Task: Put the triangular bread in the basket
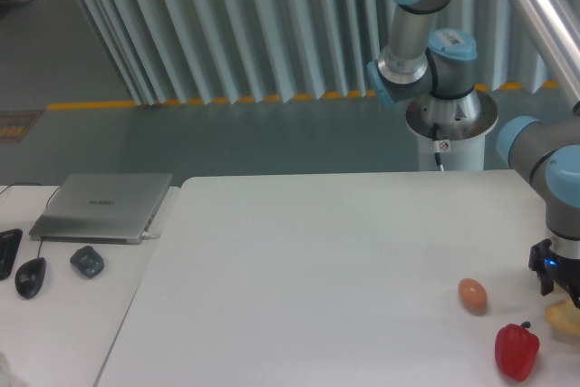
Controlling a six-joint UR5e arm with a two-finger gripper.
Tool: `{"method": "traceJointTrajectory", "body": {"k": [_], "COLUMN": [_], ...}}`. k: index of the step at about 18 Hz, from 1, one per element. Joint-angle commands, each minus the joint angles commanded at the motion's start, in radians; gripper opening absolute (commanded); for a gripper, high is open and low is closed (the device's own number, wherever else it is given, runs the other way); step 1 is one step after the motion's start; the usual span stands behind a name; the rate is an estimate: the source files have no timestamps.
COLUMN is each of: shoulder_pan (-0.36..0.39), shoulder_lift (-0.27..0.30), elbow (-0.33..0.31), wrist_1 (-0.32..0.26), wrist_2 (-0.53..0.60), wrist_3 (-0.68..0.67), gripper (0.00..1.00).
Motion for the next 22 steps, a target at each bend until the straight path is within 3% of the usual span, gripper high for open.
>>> {"method": "traceJointTrajectory", "body": {"k": [5, 9, 11, 17, 19, 22], "shoulder_pan": [0.000, 0.000, 0.000, 0.000, 0.000, 0.000], "shoulder_lift": [-0.009, -0.009, -0.006, -0.008, -0.006, -0.005], "elbow": [0.003, 0.006, 0.012, 0.014, 0.014, 0.017], "wrist_1": [0.002, 0.002, 0.000, -0.002, -0.003, -0.005], "wrist_2": [0.002, 0.003, 0.005, 0.006, 0.006, 0.008], "wrist_3": [0.002, -0.011, -0.021, -0.041, -0.060, -0.067], "gripper": [0.92, 0.44, 0.30, 0.13, 0.01, 0.01]}}
